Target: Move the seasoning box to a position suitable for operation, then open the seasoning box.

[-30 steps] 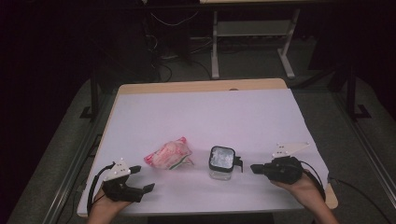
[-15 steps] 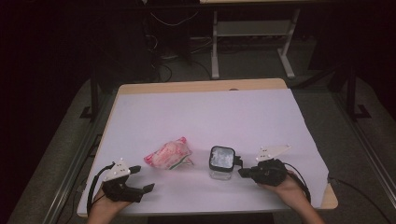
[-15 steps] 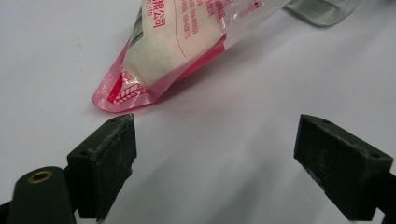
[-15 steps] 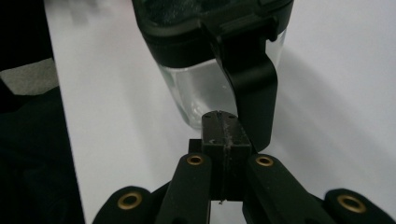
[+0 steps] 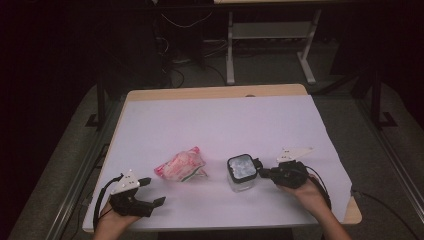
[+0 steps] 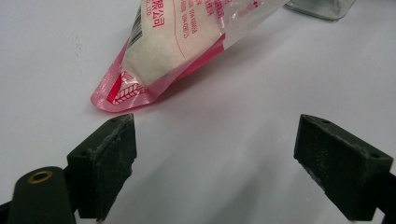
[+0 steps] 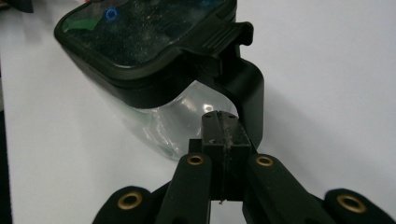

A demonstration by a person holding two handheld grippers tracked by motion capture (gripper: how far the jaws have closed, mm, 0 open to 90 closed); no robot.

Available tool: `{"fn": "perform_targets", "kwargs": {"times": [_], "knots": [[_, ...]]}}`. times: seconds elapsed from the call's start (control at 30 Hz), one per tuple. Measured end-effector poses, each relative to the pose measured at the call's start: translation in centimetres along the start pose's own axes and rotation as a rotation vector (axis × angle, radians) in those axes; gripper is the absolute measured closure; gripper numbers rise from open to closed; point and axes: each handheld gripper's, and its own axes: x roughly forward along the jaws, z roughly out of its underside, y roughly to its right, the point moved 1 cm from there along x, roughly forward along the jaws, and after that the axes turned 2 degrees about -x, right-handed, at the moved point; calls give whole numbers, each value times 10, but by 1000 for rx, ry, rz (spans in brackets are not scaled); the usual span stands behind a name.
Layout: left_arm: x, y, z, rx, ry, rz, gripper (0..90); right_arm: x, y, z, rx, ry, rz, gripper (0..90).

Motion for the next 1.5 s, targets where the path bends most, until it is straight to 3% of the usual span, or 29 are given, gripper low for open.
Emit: {"fn": "perform_targets", "kwargs": {"times": [0.23, 0.37, 0.6, 0.93, 1.07, 1.17, 1.37, 1.5], "knots": [[0, 1, 0, 4, -3, 2, 126, 0, 3, -1, -20, 27, 26, 899], [0, 1, 0, 1, -1, 2, 126, -9, -1, 1, -30, 54, 12, 898], [0, 1, 0, 3, 3, 1, 126, -27, 0, 8, -29, 91, 36, 898], [0, 1, 0, -5, -4, 1, 126, -44, 12, 4, 25, 155, 68, 898], [0, 1, 1, -2, 0, 1, 126, -47, 14, 2, 36, 159, 49, 898], [-2, 1, 1, -10, 8, -4, 126, -48, 16, -3, 30, 156, 61, 898], [-3, 2, 0, -23, 22, -9, 128, -42, 23, -27, 40, 138, 40, 898], [-3, 0, 1, -16, 17, -9, 128, -35, 26, -40, 34, 158, 27, 898]]}}
